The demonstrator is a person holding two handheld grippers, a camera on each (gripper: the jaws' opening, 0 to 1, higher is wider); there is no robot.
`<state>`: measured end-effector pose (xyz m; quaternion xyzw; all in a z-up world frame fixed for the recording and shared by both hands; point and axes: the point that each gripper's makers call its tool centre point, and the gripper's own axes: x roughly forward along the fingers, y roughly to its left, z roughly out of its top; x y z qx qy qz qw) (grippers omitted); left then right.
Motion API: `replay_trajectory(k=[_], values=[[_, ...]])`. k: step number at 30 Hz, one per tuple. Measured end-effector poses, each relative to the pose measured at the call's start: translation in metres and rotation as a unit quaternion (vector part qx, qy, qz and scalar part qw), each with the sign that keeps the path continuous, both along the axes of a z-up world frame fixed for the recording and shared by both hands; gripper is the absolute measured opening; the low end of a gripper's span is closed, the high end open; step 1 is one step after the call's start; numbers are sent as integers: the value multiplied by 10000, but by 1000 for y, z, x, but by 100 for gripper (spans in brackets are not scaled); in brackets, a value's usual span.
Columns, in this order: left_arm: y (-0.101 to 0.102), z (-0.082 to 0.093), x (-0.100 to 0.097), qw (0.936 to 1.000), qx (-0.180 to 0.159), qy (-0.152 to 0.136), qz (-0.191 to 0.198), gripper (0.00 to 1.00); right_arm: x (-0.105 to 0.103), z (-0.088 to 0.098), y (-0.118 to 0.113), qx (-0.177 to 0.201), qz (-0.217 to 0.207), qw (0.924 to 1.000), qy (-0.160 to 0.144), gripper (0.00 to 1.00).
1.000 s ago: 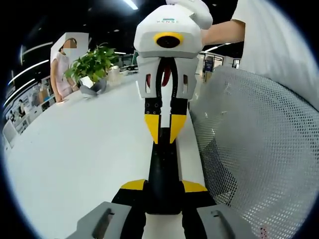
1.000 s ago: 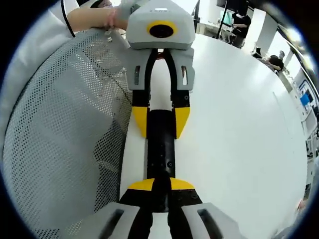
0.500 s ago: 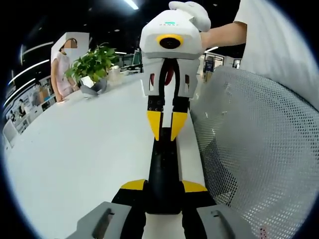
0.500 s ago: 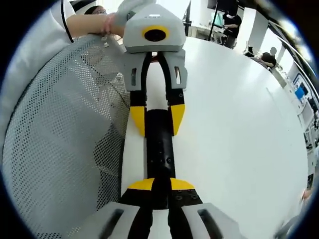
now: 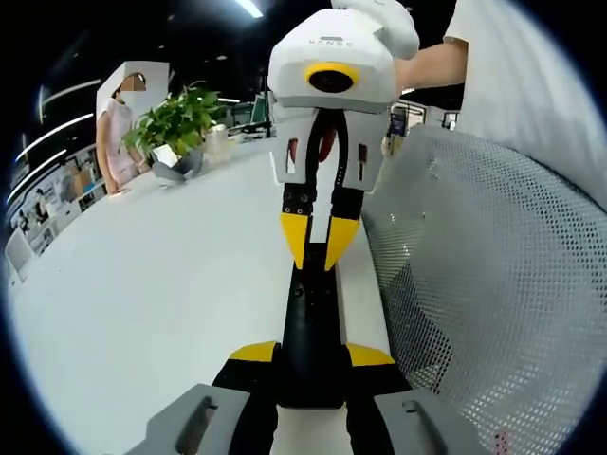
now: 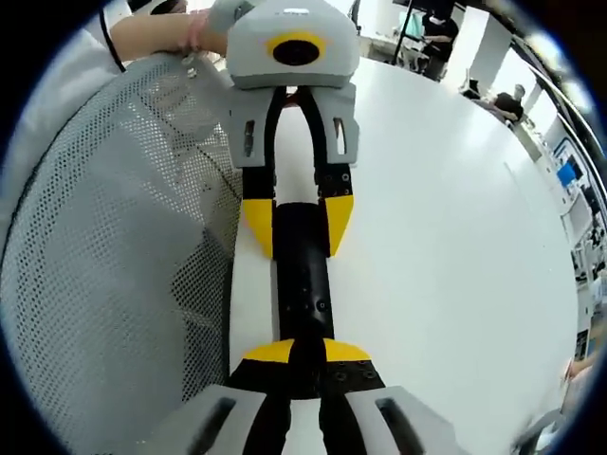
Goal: Press the specified remote control buttons in sequence, fully releasing each button before pressing the next.
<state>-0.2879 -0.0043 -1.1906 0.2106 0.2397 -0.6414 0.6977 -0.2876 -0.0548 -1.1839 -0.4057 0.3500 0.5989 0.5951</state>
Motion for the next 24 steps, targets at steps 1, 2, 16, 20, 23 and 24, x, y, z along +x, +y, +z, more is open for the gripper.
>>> replay_trajectory(k=[1,2,16,20,23,24], values=[[0,0,0,10000,17,-13,-11,25,-1,0,-1,77,-93,9999,22,6],[0,0,0,10000,23,-9,-7,25,-1,0,-2,110,-57,9999,-11,6],[0,-1,1,10000,19,-14,-9,25,0,0,-5,248,-364,9989,150,5],[0,-1,1,10000,17,-11,-15,25,0,-2,-4,-167,-338,9990,240,5],[0,-1,1,10000,16,-12,-11,25,-1,-3,-4,-456,-365,9979,283,5],[0,-1,1,10000,15,-7,-7,25,0,-3,-5,-568,-167,9981,187,5]])
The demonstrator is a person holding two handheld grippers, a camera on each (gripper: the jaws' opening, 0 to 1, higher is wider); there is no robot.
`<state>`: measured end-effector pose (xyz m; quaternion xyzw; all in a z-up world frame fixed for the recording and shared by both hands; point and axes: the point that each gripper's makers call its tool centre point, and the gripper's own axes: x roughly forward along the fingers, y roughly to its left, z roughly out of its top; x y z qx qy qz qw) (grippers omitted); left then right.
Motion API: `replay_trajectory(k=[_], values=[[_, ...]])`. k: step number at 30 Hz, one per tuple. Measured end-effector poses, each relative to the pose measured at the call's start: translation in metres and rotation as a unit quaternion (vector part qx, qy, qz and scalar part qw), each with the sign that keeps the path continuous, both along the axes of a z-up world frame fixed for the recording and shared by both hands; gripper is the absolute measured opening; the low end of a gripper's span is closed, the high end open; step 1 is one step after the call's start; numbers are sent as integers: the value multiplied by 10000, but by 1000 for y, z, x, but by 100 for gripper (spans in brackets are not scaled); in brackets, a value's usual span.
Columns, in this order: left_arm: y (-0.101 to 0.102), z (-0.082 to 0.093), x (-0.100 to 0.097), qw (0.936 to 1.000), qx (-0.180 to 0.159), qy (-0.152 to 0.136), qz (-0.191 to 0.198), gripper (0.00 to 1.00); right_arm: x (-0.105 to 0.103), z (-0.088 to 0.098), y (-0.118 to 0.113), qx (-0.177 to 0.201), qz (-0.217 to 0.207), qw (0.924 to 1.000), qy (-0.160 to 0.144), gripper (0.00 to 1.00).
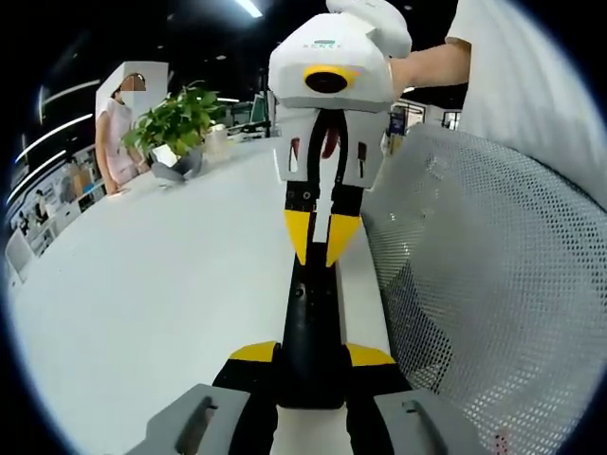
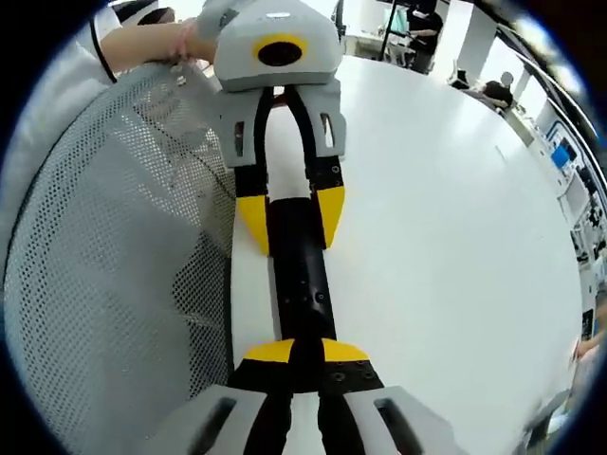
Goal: Press the specified remote control buttons in sequence, fully releasing each button before pressing the next.
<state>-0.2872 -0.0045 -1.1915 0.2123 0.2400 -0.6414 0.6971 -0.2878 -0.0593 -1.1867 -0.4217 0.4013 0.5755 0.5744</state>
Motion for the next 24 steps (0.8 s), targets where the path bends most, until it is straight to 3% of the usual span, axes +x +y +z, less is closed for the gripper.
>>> replay_trajectory(k=[3,7,10,13,16,24], values=[[0,0,0,10000,-3,-1,-4,25,-1,0,-1,59,-66,10000,-10,5],[0,0,0,10000,3,-6,15,25,2,3,0,614,-592,9961,210,4],[0,0,0,10000,-5,-8,10,25,4,3,-2,697,-358,9969,73,0],[0,0,0,10000,-12,-8,12,25,-2,3,-2,675,-131,9976,115,5],[-1,0,1,10000,-16,-2,16,25,0,3,-2,622,23,9980,-116,2],[-1,0,0,10000,-24,-2,5,25,2,4,-9,579,24,9981,-193,0]])
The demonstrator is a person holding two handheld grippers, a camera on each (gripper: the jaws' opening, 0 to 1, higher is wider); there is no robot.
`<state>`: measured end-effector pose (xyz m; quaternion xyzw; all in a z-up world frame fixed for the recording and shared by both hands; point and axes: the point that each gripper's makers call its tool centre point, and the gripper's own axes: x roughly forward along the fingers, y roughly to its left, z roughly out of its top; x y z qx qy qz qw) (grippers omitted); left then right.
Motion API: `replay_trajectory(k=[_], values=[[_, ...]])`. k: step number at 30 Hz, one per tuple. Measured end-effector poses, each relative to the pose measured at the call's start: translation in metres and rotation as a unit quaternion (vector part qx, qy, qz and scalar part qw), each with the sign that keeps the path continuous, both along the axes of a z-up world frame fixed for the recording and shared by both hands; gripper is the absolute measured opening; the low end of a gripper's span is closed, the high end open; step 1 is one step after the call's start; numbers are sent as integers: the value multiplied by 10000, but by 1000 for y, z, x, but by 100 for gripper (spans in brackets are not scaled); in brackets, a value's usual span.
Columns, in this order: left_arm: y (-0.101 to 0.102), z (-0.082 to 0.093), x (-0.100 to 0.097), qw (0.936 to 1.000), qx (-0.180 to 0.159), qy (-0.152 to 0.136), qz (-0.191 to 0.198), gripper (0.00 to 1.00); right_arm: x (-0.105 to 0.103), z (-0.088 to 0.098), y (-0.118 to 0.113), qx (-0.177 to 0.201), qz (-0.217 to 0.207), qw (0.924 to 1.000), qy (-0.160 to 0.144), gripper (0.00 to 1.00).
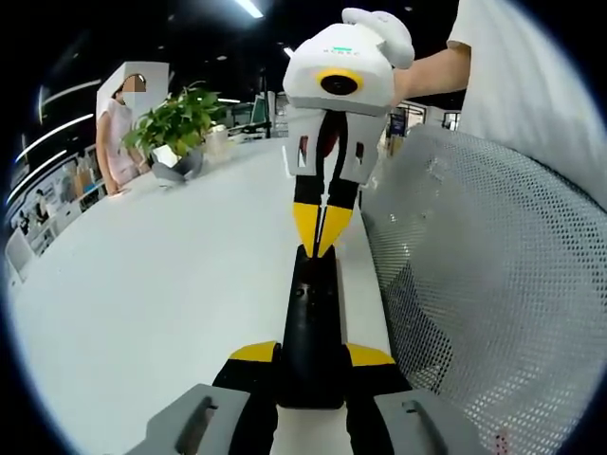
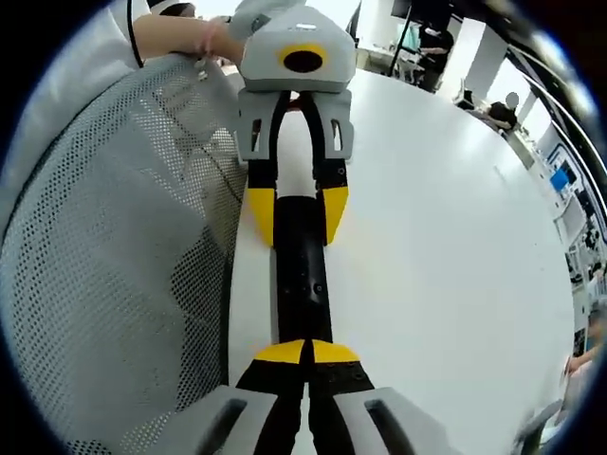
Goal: Press the specified remote control buttons in sequence, fully releasing each button before pressing the next.
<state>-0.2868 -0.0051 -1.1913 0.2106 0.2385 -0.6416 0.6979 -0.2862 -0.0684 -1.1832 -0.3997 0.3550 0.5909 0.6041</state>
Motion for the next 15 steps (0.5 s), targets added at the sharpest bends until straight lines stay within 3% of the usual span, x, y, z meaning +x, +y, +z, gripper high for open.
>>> replay_trajectory(k=[6,15], values=[[0,0,0,10000,-3,4,2,25,0,2,7,108,35,9999,18,0],[0,0,0,10000,-12,9,8,25,1,-2,6,-67,192,9998,-51,0]])
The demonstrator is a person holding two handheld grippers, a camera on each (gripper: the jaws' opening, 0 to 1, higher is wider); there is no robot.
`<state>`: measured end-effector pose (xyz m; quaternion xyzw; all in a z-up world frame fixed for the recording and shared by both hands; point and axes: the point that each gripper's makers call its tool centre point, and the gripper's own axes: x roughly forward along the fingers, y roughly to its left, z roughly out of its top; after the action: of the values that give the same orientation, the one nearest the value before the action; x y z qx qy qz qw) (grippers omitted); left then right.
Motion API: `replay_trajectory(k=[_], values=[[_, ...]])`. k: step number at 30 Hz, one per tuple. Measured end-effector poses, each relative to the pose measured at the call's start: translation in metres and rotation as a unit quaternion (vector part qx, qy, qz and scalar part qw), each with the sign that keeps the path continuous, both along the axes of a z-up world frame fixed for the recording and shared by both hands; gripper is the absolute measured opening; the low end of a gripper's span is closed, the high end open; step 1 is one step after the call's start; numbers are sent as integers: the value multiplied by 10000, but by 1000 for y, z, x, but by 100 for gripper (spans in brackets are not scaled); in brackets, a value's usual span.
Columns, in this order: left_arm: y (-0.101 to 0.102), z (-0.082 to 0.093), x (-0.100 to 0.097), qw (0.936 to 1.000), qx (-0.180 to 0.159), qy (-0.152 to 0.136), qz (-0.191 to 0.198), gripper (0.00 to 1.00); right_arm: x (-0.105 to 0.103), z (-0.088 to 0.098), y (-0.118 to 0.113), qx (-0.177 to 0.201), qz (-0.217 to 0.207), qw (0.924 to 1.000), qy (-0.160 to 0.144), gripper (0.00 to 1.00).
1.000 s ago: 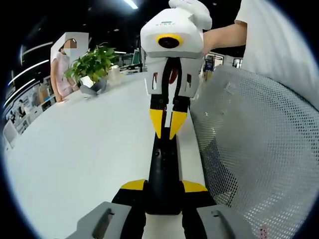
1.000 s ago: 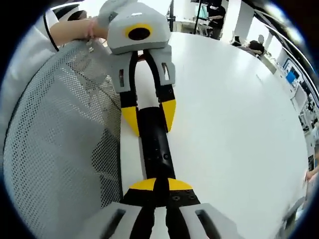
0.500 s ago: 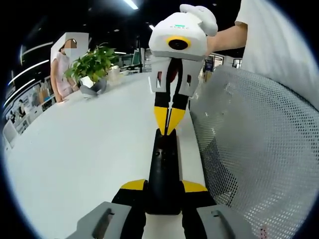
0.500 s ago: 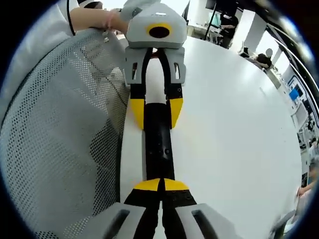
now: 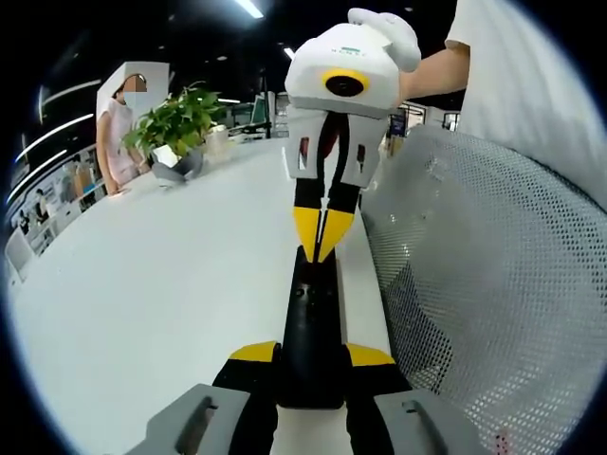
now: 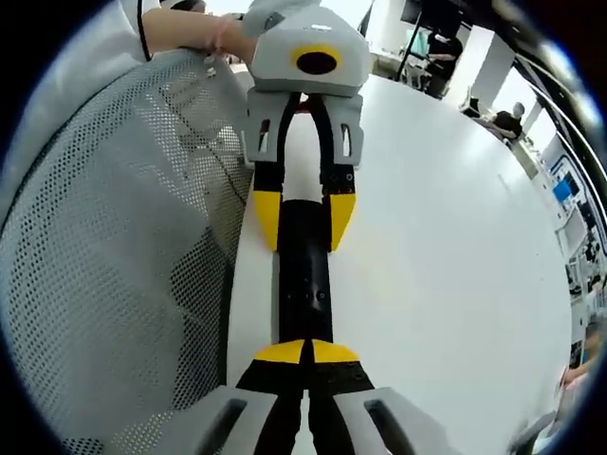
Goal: Press the specified remote control buttons in sequence, fully releasing each button before pressing the next.
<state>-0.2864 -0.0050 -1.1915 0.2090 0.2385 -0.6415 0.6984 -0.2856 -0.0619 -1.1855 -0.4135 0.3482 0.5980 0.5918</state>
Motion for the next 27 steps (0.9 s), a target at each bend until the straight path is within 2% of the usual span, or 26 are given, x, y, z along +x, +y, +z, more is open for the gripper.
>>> replay_trajectory(k=[3,6,8,9,10,13,14,15,16,17,21,23,24,25,27], values=[[0,0,0,10000,-5,5,-2,25,1,0,0,-79,-158,9997,142,0],[0,0,0,10000,-10,4,-3,25,1,1,0,115,-554,9979,302,0],[0,0,0,10000,-7,2,-6,25,2,2,0,451,-1001,9929,464,0],[0,0,0,10000,-7,3,-4,25,3,3,0,699,-1263,9880,555,0],[0,0,0,10000,-6,3,-3,25,3,3,0,773,-1350,9861,580,0],[0,0,0,10000,-5,0,-2,25,3,5,-1,1304,-1839,9716,715,0],[0,0,0,10000,-6,-2,-3,25,4,6,-1,1347,-1908,9695,749,0],[0,0,0,10000,-5,-3,-6,25,5,6,0,1456,-2114,9625,877,0],[0,0,0,10000,-5,-6,-9,25,5,6,0,1512,-2203,9586,983,0],[0,0,0,10000,-6,-3,-6,25,6,6,-1,1520,-2216,9578,1020,0],[0,0,-1,10000,-6,-8,7,25,3,10,9,1605,-2052,9610,925,0],[0,1,-1,10000,-4,-7,9,25,1,7,11,1422,-1895,9674,890,0],[0,1,-1,10000,-5,-7,8,25,0,3,9,1220,-1711,9745,781,0],[0,1,-1,10000,-5,-9,6,25,2,4,11,1239,-1564,9777,651,0],[0,1,-1,10000,-4,-9,6,25,0,4,11,1108,-1465,9810,617,0]])
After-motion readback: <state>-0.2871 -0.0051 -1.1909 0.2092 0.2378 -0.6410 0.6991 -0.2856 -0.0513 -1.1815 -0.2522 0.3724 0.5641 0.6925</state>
